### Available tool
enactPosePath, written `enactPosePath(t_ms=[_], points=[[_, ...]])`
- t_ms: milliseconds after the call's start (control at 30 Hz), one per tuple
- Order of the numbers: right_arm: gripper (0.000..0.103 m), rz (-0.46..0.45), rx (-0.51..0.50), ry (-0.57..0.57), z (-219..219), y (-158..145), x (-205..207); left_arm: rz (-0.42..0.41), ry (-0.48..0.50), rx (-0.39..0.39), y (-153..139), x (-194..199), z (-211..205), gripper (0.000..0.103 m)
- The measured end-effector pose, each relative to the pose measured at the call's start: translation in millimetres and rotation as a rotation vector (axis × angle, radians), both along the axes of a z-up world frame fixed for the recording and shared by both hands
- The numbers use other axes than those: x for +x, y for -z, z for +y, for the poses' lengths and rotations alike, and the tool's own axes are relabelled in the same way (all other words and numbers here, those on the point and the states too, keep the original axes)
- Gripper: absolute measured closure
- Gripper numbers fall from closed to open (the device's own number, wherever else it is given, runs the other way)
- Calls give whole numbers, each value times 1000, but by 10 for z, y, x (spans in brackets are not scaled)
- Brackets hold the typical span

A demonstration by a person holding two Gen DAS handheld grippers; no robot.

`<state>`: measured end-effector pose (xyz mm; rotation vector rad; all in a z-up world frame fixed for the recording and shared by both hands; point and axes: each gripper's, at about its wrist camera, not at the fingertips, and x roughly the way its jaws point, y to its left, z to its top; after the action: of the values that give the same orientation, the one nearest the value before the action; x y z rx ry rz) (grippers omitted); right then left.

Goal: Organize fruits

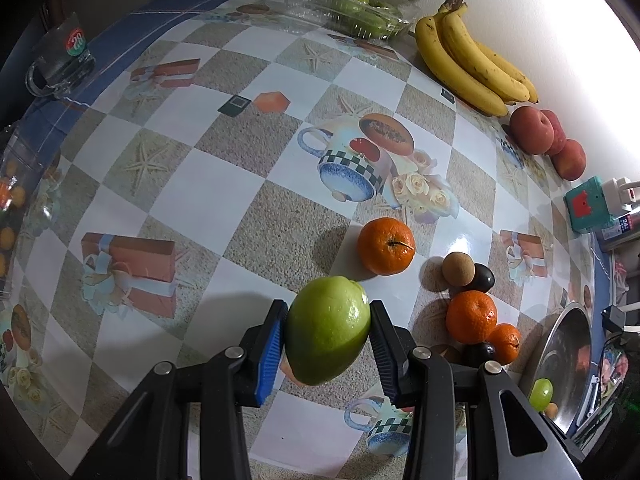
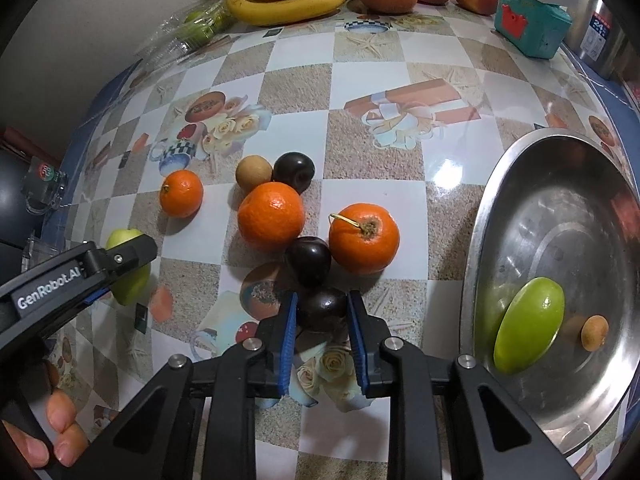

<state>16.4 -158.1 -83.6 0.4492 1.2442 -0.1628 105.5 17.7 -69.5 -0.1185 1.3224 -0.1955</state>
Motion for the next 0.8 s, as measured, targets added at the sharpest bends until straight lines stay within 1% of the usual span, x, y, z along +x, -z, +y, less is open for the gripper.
enactPosePath(t_ms=[133, 400, 533, 600, 800], points=[[78, -27, 24, 10, -14, -90, -24, -8, 3, -2, -29, 1, -4, 59], [78, -65, 31, 57, -131, -261, -103, -56, 36, 0, -172, -44, -105, 59], [78, -87, 42, 97, -255, -343, -181, -75, 67, -11, -240, -87, -211, 59], [78, -100, 42, 124, -335, -397, -232, -90, 90, -28, -286, -117, -285, 59], [78, -117, 26, 217, -628, -490, -405, -112, 184, -69, -388, -258, -577, 59]])
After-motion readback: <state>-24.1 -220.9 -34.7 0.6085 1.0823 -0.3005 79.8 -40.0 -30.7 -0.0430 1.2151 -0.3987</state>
